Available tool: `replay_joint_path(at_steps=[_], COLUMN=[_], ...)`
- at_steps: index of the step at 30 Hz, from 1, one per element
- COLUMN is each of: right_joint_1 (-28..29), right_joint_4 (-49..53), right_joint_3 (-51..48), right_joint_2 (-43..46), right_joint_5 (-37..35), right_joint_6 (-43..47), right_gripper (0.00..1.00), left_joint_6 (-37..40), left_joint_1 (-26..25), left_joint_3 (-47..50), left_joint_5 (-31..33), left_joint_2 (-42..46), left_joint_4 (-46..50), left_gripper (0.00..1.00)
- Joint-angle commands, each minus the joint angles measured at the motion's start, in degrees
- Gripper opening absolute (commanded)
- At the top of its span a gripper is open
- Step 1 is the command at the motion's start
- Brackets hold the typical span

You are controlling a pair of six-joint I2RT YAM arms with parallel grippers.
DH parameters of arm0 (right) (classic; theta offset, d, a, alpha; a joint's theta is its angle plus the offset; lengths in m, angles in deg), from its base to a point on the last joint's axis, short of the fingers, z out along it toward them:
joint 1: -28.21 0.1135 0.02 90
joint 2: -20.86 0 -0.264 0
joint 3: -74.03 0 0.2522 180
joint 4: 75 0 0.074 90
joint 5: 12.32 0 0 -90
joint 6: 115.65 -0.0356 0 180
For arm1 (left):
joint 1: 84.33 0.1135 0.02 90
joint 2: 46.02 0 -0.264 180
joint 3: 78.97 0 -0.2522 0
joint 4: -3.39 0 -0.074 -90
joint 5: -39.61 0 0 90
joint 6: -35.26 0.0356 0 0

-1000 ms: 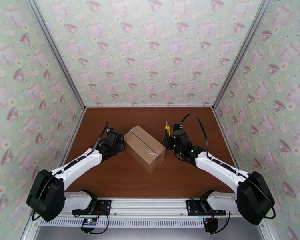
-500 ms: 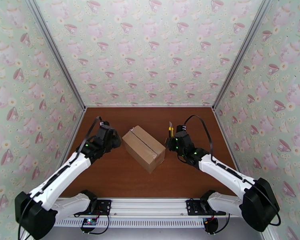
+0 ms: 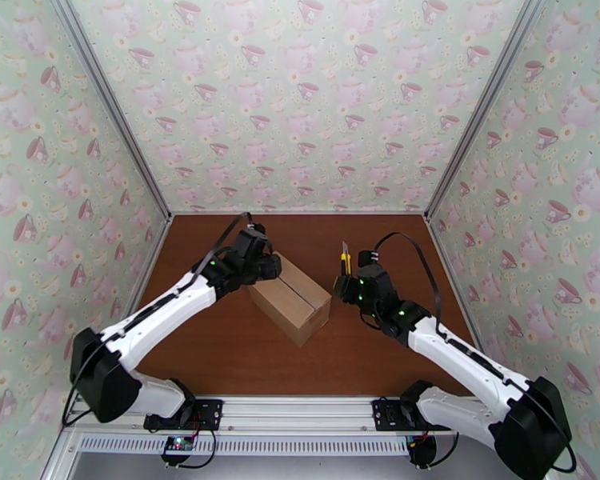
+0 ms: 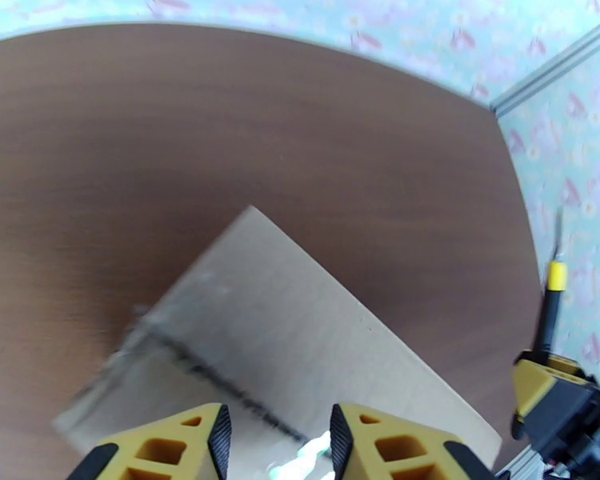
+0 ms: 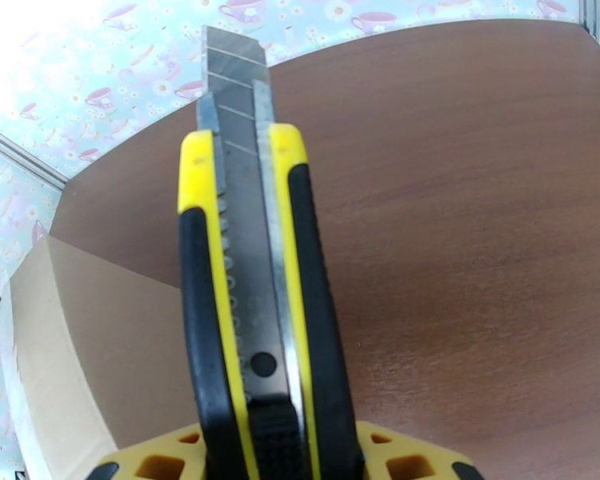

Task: Unpack the express box

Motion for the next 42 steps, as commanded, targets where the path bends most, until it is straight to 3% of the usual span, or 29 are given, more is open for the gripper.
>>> replay_joint_path(at_steps=[1, 23, 31, 38, 42], right_joint_1=[0.23, 0.23, 0.23, 1.22, 4.64], right_joint_4=[1.28, 1.72, 3.05, 10.96, 19.45], right_joint_3=[-1.07, -0.73, -1.74, -2.23, -1.79], right_joint_2=[1.77, 1.19, 3.74, 9.78, 14.99], right_joint_5=[0.75, 1.55, 2.16, 3.62, 2.51], right_joint_6=[-0.93, -0.48, -0.93, -1.61, -2.24], right_gripper=[0.0, 0.0, 0.0, 0.0, 0.0], left_joint_6=[0.7, 0.34, -1.36, -2.42, -2.92], left_joint_1=[-0.56, -0.69, -0.81, -0.89, -0.89], left_joint_3=[-1.07, 2.29, 7.78, 11.51, 12.54], left_joint_5=[-1.65, -0.88, -0.06, 0.52, 0.63], left_joint_2=[-1.1, -1.34, -1.12, -0.76, -0.85], left_joint_4=[-2.82, -3.35, -5.6, -7.26, -8.17], left_gripper=[0.4, 0.4, 0.39, 0.38, 0.38])
